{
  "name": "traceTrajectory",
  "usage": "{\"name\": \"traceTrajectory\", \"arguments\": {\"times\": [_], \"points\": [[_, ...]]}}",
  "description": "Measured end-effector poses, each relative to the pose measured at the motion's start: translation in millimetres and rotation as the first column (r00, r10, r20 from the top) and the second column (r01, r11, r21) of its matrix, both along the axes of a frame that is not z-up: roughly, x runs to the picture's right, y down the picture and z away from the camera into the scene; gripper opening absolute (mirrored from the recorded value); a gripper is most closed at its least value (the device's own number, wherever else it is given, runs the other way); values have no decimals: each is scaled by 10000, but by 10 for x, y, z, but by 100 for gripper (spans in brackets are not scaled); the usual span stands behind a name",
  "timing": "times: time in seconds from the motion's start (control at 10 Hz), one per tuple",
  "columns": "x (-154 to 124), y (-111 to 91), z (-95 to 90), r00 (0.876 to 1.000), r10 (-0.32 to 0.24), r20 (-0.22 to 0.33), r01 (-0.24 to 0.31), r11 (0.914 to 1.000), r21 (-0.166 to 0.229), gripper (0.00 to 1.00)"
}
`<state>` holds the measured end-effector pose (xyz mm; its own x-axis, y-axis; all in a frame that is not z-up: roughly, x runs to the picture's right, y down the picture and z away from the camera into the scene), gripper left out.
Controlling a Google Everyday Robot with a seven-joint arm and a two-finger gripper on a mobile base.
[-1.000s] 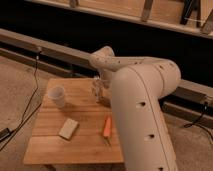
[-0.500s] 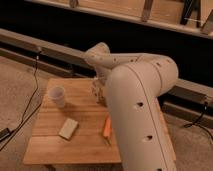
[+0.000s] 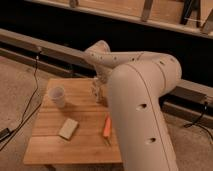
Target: Pick up the ceramic bowl
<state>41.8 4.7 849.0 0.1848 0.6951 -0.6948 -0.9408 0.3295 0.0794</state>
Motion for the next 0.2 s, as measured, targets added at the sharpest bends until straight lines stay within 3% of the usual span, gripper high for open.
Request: {"name": "traceTrajectory", "arguments": {"times": [0.2], "points": [[28,-12,-29,9993,133,-343,-125,9997,232,0]]}}
